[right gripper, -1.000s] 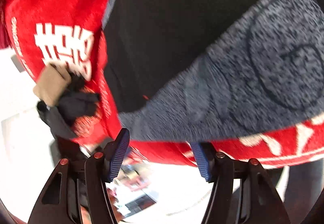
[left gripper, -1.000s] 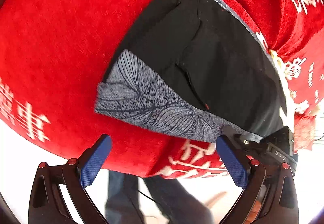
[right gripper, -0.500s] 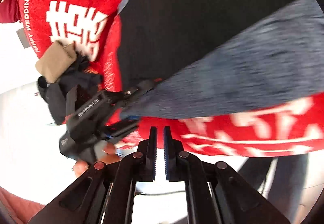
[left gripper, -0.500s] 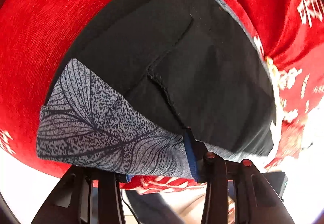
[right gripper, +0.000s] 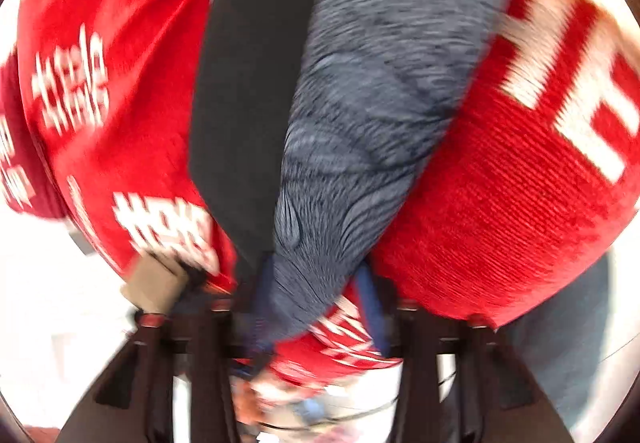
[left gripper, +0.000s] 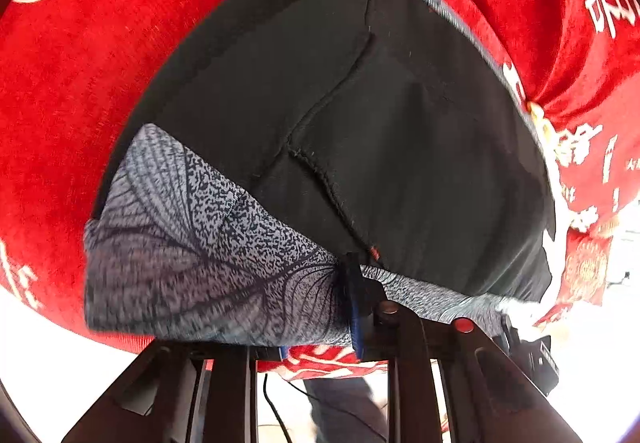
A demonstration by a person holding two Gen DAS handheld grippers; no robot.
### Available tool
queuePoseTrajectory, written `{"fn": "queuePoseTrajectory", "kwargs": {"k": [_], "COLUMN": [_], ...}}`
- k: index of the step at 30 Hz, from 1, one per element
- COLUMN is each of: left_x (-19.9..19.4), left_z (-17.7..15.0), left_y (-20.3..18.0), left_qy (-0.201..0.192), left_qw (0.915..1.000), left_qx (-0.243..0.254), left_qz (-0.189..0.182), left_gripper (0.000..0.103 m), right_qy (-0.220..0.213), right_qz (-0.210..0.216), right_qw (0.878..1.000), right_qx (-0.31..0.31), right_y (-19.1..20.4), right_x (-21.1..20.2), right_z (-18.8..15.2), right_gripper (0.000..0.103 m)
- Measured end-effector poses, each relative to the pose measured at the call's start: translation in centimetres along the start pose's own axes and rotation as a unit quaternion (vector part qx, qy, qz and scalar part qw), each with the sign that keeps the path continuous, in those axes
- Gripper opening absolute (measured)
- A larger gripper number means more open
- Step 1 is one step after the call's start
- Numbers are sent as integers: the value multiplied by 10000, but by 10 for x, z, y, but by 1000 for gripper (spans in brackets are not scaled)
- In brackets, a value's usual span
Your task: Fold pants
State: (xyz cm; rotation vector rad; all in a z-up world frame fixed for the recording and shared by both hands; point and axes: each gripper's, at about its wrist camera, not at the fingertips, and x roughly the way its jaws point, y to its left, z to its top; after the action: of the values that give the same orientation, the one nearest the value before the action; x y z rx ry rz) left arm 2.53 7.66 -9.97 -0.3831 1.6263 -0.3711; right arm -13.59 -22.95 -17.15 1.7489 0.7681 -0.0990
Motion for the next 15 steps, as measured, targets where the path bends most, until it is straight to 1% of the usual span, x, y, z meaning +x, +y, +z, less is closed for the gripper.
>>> {"fn": "queuePoseTrajectory", "kwargs": {"k": [1, 2, 4, 6, 9, 11, 12, 14, 15], "left_x": [-8, -16, -37, -54, -70, -72, -70, -67, -62], "left_z": [2, 2, 8, 20, 45, 70, 87, 118, 135], "left_y": [-6, -10, -27, -48, -72, -92, -104, -111, -117], "left_qy": [-65, -147, -367, -588, -927, -1161, -1310, -1499, -1569], "left_qw": [10000, 9999, 9993, 9982, 9954, 9927, 9907, 9880, 9868], "left_qx": [-34, -26, 13, 39, 163, 284, 347, 382, 392], "left_qz": [-10, -25, -64, -101, -173, -186, -116, -23, 56], "left_gripper": [23, 23, 23, 23, 23, 23, 23, 24, 30], "right_qy": [-19, 11, 144, 337, 672, 901, 1032, 1164, 1226], "right_qz": [83, 80, -82, -269, -453, -504, -539, -602, -699], "right_qw": [9999, 9999, 9995, 9969, 9871, 9788, 9741, 9662, 9608], "right_qx": [112, 74, -252, -652, -1382, -1768, -1937, -2221, -2387], "right_y": [2, 7, 28, 63, 125, 165, 186, 217, 235], "right_x": [-2, -3, -10, -15, -12, -1, 8, 23, 36], "right_z": [2, 2, 6, 11, 26, 43, 56, 82, 99], "right_gripper": [6, 6, 6, 6, 6, 6, 6, 6, 6]}}
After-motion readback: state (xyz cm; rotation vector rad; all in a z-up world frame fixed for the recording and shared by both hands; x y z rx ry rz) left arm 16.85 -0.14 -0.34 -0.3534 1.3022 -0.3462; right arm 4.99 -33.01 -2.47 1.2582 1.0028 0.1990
